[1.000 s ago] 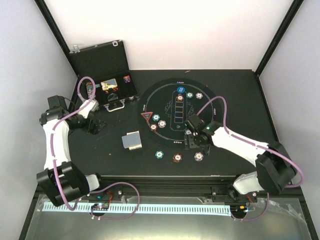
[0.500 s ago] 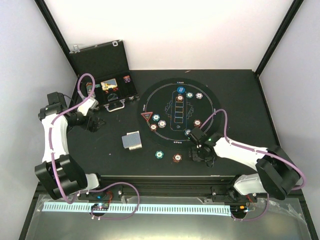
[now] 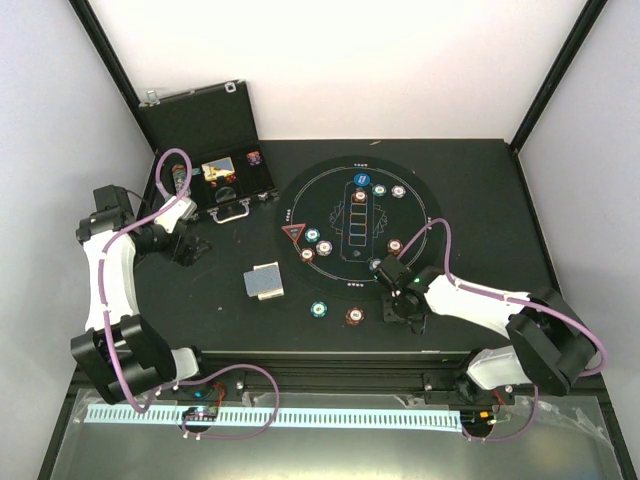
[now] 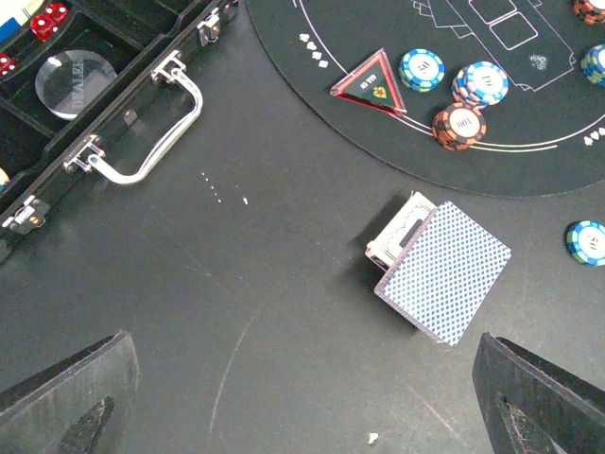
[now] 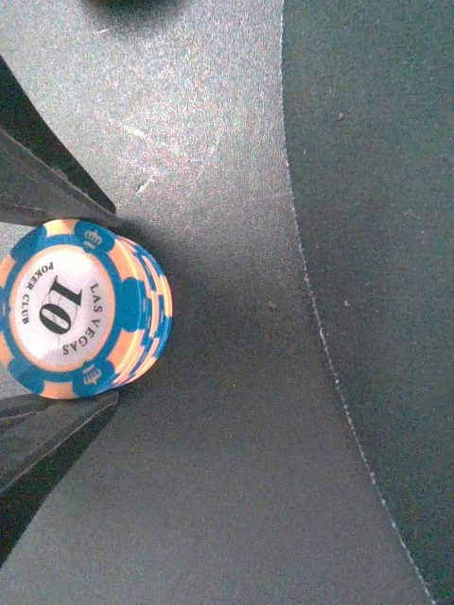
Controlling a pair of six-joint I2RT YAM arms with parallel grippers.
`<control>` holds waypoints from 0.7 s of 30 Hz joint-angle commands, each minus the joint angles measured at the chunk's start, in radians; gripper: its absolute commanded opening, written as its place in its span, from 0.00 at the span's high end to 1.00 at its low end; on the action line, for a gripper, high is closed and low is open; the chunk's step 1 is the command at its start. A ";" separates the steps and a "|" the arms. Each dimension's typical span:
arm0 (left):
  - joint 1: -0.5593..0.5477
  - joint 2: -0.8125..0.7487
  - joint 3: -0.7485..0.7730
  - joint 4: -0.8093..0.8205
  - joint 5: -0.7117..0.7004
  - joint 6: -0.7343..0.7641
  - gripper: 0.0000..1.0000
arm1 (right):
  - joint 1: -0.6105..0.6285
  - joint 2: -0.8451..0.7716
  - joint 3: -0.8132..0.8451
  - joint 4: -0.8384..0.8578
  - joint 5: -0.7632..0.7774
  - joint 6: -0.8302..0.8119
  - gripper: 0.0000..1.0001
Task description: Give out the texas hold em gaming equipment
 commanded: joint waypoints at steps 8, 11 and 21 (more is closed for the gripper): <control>0.002 -0.038 0.007 -0.024 0.032 0.052 0.01 | 0.008 0.006 0.023 -0.036 0.026 -0.006 0.49; 0.002 -0.039 0.007 -0.027 0.033 0.057 0.01 | 0.010 0.001 0.027 -0.045 0.030 -0.006 0.50; 0.001 -0.037 0.011 -0.032 0.041 0.057 0.01 | 0.019 -0.004 0.054 -0.066 0.039 -0.006 0.67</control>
